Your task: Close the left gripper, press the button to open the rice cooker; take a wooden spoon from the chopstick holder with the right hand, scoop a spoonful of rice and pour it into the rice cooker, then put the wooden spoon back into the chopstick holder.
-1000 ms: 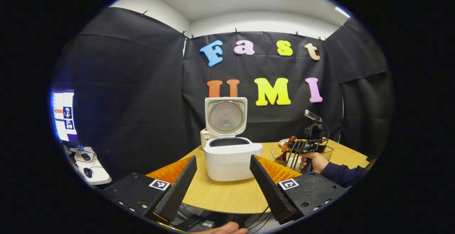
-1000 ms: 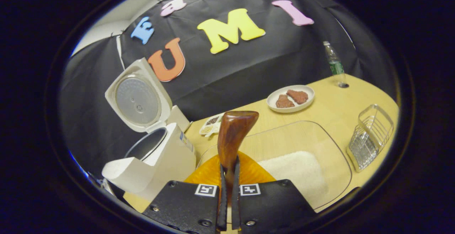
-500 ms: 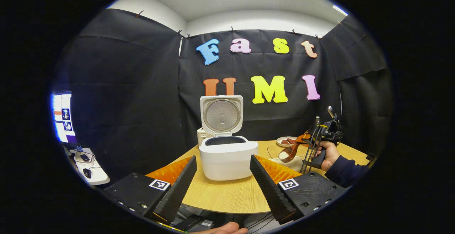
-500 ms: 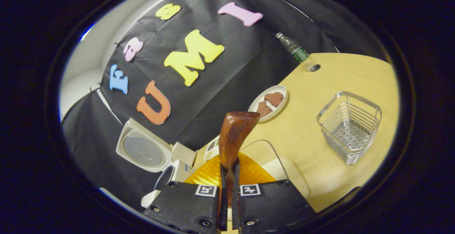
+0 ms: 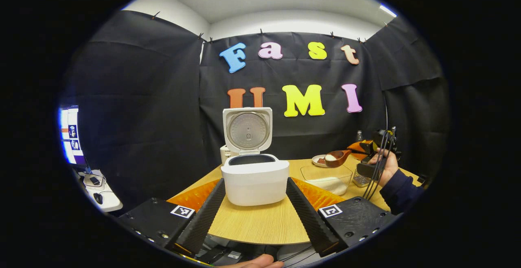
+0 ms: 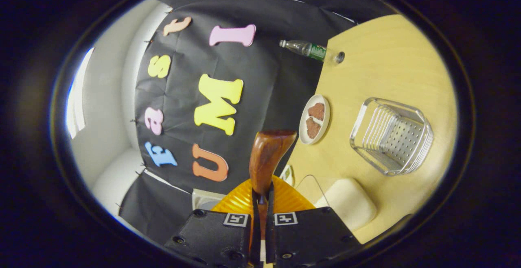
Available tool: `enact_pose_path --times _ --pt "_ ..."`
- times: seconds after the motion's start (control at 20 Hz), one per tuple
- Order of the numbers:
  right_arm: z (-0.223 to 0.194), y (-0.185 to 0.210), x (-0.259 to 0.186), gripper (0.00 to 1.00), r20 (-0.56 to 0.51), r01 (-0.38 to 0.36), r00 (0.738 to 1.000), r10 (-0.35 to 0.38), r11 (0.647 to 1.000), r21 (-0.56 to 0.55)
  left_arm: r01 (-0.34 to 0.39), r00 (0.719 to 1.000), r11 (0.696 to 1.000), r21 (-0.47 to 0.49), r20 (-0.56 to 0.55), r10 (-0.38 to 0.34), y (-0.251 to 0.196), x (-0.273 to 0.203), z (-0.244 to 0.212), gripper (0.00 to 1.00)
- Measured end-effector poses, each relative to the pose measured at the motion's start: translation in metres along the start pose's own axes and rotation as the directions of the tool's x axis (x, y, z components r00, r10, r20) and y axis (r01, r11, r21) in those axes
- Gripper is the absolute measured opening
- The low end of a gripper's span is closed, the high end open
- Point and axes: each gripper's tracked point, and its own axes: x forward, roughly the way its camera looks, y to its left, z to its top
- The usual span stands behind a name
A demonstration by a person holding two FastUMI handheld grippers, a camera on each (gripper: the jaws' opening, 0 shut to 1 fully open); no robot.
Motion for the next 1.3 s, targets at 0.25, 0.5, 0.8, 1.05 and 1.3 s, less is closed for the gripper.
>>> enact_pose_path --times 0.25,0.5,0.8,1.05,1.3 --pt "-0.001 0.017 -0.01 0.1 0.024 -0.016 1.0 0.018 0.998 -0.059 -0.001 1.0 1.0 -0.004 0.002 0.001 0.002 -0.001 0.001 0.95" --pt "-0.022 0.047 -0.001 0.1 0.005 -0.037 0.999 0.038 0.991 -0.128 0.018 1.0 1.0 -0.014 0.022 -0.017 0.004 -0.006 0.007 0.95" --pt "-0.063 0.069 0.041 0.1 -0.077 -0.05 0.996 0.035 0.98 -0.192 0.041 0.998 0.998 -0.037 0.044 -0.039 0.001 0.004 0.025 0.95" --pt "-0.103 0.094 0.09 0.1 -0.15 -0.055 0.989 0.012 0.956 -0.287 0.034 0.999 0.997 -0.071 0.041 -0.031 0.011 0.022 0.03 0.95" --pt "-0.146 0.117 0.146 0.1 -0.217 -0.082 0.976 -0.015 0.898 -0.432 0.002 1.0 0.999 -0.041 0.027 0.0 0.022 0.042 0.025 0.95"
